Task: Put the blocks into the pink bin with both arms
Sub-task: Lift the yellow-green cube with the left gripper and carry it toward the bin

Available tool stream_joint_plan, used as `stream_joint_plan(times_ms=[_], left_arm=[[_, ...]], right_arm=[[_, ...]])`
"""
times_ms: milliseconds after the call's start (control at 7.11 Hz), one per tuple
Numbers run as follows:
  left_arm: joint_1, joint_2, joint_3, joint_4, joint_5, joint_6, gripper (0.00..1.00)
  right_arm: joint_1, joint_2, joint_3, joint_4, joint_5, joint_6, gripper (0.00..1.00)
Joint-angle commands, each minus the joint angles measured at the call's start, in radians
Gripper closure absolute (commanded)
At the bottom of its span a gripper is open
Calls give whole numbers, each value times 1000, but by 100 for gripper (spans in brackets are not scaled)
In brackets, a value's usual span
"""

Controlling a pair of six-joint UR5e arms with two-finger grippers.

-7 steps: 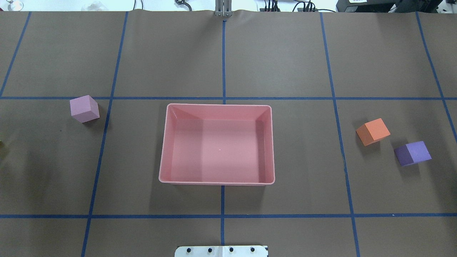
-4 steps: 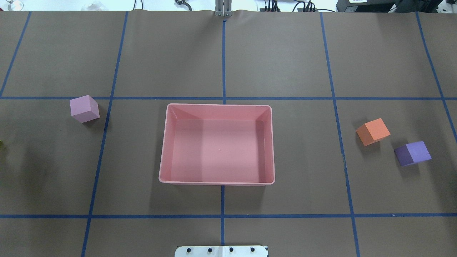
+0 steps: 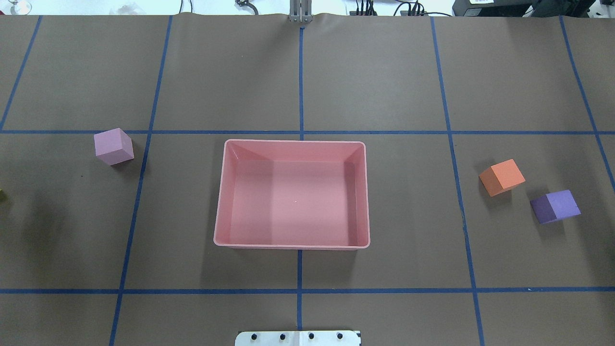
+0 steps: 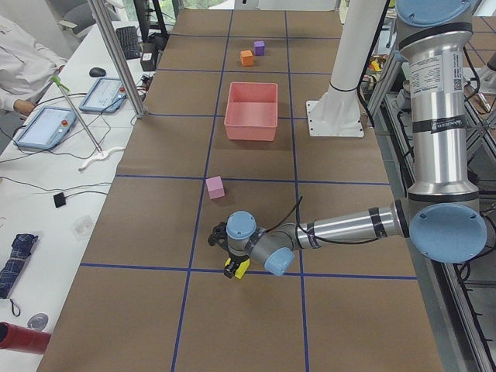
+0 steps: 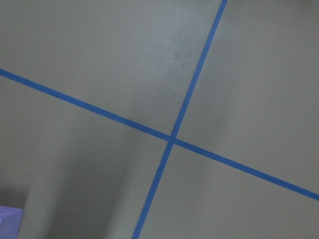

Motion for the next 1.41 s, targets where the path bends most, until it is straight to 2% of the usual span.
stream_joint_plan(times_ms=[0, 422, 703, 1125, 1266], left_arm=[[1, -14, 3, -34, -8, -10, 41], [-1, -104, -66, 21, -70, -79, 42], [1, -211, -161, 88, -69, -310, 39], [79, -394, -494, 613, -55, -468, 38], [155, -498, -513, 697, -16, -587, 38]], right_arm=[[0, 0, 0, 0, 0, -1, 0], [0, 0, 2, 0, 0, -1, 0], [0, 0, 1, 0, 0, -1, 0], [-1, 0, 0, -2, 2, 1, 0], [-3, 2, 0, -2, 20, 27, 0]])
